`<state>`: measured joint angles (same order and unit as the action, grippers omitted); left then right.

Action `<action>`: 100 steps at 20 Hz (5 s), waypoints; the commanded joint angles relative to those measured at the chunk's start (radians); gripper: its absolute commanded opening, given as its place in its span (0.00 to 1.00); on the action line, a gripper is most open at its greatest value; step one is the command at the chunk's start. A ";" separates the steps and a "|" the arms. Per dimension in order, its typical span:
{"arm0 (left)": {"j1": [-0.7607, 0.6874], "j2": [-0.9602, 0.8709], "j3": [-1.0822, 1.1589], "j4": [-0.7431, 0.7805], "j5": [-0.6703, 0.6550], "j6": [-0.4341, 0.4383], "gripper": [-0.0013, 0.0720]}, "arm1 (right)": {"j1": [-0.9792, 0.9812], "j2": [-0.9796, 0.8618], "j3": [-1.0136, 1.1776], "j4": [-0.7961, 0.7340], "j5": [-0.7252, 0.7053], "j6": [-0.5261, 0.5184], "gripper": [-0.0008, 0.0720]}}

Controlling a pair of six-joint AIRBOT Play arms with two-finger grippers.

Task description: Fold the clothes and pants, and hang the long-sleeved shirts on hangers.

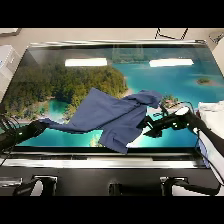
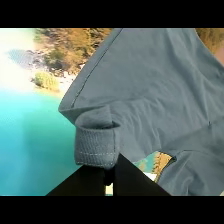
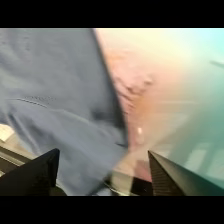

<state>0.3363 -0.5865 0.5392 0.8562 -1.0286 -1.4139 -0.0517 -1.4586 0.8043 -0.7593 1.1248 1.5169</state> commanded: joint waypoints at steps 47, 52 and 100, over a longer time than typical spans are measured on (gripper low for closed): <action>0.065 -0.945 0.787 -0.006 -0.179 0.053 0.96 | -0.110 -0.327 1.004 -0.208 0.212 0.226 0.79; 0.264 -0.937 0.786 0.346 -0.588 0.000 0.73 | -0.323 -0.190 0.858 -0.607 0.646 0.114 0.80; 0.194 -0.319 1.432 -0.138 -0.093 0.196 0.05 | -0.102 0.383 1.255 -0.538 -0.048 -0.119 0.06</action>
<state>0.5289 -0.9874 1.6859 0.7364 -1.1988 -1.2037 -0.1535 -1.2263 1.8824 -1.1713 1.1515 1.4055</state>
